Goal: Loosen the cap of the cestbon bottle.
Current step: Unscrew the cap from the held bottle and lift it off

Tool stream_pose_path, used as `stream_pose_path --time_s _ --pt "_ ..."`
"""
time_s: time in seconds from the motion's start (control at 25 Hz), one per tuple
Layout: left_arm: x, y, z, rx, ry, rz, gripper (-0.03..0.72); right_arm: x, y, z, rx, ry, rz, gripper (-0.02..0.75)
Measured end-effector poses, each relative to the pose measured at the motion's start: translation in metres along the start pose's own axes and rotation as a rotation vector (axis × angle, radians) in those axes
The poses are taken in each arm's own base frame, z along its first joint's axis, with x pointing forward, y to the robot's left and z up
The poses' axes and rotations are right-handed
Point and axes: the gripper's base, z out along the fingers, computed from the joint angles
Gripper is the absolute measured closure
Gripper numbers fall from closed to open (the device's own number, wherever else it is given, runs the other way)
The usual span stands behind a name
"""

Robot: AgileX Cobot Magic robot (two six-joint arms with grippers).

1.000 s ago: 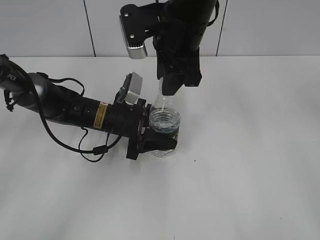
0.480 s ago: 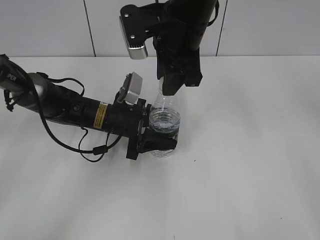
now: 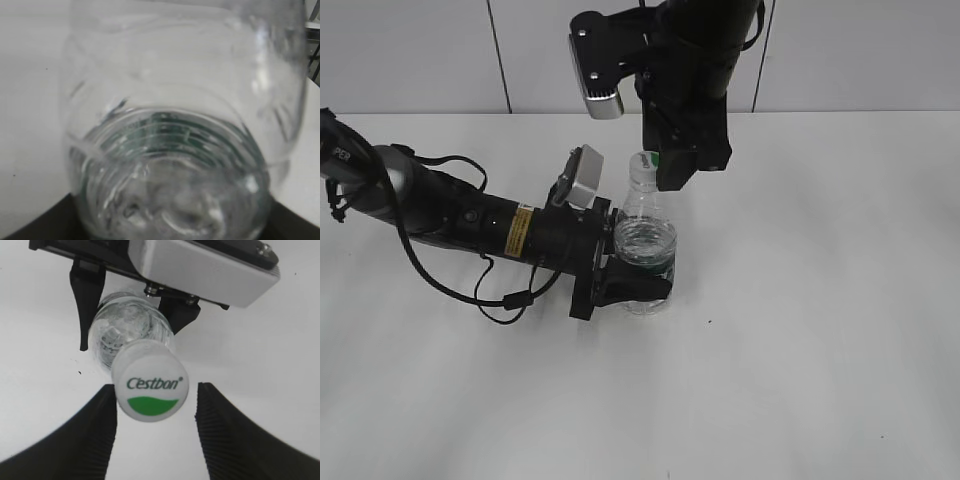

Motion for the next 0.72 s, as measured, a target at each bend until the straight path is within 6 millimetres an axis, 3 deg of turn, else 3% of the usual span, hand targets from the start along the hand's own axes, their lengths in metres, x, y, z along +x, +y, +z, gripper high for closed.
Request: stream_pose_path --time_s 0.2,0.72 --pt "0.000 0.000 0.000 0.002 0.001 0.004 0.281 -0.002 0.000 0.000 0.000 -0.022 0.035 0.307" --pt "0.000 0.000 0.000 0.002 0.002 0.007 0.281 -0.010 0.001 -0.011 -0.007 -0.111 0.323 0.252"
